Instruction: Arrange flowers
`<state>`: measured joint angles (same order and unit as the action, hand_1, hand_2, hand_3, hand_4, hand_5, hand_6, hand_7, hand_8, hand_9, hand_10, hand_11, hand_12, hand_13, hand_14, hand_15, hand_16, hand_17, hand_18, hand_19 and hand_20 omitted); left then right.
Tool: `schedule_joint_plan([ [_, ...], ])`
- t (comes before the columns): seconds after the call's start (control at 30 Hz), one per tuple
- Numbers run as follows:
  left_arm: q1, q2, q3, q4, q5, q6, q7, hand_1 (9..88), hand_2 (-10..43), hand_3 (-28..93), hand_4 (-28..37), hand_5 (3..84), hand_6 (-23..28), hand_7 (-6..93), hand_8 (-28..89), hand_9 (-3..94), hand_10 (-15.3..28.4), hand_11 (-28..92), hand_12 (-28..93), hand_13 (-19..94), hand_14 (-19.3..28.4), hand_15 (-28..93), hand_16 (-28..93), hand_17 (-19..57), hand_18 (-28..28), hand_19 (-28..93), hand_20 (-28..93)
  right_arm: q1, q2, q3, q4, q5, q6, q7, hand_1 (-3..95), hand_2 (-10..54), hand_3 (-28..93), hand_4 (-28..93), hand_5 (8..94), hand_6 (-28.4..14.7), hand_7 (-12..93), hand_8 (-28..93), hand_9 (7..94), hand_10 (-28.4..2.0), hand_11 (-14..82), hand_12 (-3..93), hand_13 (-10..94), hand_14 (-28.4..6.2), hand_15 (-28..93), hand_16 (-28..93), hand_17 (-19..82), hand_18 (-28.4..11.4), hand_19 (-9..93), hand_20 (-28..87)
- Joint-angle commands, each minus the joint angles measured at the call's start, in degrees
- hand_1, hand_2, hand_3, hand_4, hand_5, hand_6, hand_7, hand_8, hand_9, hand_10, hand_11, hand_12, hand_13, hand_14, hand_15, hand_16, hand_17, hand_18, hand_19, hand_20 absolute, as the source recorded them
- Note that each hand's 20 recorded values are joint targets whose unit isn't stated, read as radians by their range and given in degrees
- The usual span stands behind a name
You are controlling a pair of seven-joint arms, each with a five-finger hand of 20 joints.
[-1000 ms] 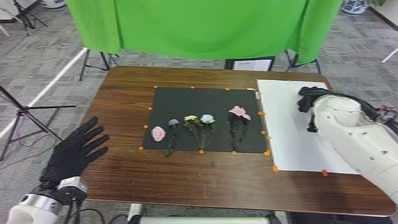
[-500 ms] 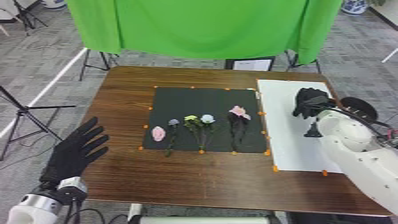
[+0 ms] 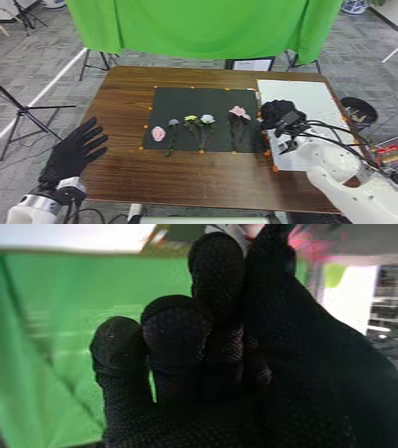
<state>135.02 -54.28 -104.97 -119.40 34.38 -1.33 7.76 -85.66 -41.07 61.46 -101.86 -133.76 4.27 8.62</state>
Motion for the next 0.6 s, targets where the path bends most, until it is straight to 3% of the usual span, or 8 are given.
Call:
schedule_joint_plan([
  [0.03, 0.82, -0.56, -0.34, -0.27, -0.16, -0.3, -0.33, 24.5, -1.5, 71, -28.0, 24.4, 2.9, 17.5, -10, 21.2, 10.1, 14, 19, 15, 14.1, 22, 4, -11.8, 19.7, 32, 10, -3.69, -0.78, 0.33, -1.03, -0.83, -0.7, -1.25, 46.6, -9.5, 84, -28, 73.5, 3.1, 46, -4, 90.2, -4.8, 22.8, 41.7, 78, -3.7, 67, 31, 39, -18.4, 91, 50],
  [0.3, 0.9, -0.41, -0.65, -0.27, -0.16, -0.39, -0.48, 24.5, -1.6, 71, -28.0, 24.5, 2.8, 17.7, -10, 21.3, 10.1, 14, 19, 15, 14.3, 22, 4, -11.7, 19.8, 32, 10, -6.13, -1.2, 2.35, -2.6, 0.78, -1.24, -1.95, 43.5, -9.5, 83, -28, 72.0, 3.2, 46, -3, 88.8, -5.2, 22.9, 41.3, 77, -4.0, 68, 32, 38, -18.3, 91, 50],
  [0.43, 1.09, -0.43, -0.79, -0.3, -0.12, -0.38, -0.38, 24.5, -1.7, 71, -28.0, 24.5, 2.8, 17.7, -10, 21.3, 10.2, 14, 19, 15, 14.2, 22, 4, -11.7, 19.8, 32, 10, -7.49, -1.64, 4.29, -3.96, 3.65, -1.54, -3.13, 33.3, -9.5, 81, -28, 68.2, 3.0, 44, -2, 82.1, -7.0, 34.6, 28.0, 73, -4.2, 71, 32, 36, -18.5, 90, 52],
  [0.53, 1.22, -0.3, -0.97, -0.32, -0.12, -0.44, -0.55, 24.4, -1.7, 71, -28.0, 24.5, 2.9, 17.6, -10, 21.3, 10.2, 14, 19, 15, 14.2, 22, 4, -11.7, 19.7, 32, 10, -8.6, -2.12, 5.98, -5.26, 4.76, -2.98, -3.5, 25.5, -9.5, 84, -28, 66.3, 3.3, 41, -17, 78.5, -8.0, 36.1, 26.8, 71, -4.9, 71, 33, 34, -19.3, 90, 53],
  [0.6, 1.17, -0.35, -0.93, -0.32, -0.14, -0.57, -0.58, 24.5, -1.6, 71, -28.1, 24.4, 2.9, 17.6, -10, 21.3, 10.2, 14, 19, 15, 14.2, 22, 4, -11.8, 19.7, 32, 10, -9.54, -2.35, 7.17, -5.95, 6.67, -2.93, -3.79, 23.0, -9.5, 83, -28, 63.8, 2.7, 42, -19, 75.7, -8.5, 37.1, 27.3, 70, -5.3, 72, 33, 33, -19.5, 89, 54],
])
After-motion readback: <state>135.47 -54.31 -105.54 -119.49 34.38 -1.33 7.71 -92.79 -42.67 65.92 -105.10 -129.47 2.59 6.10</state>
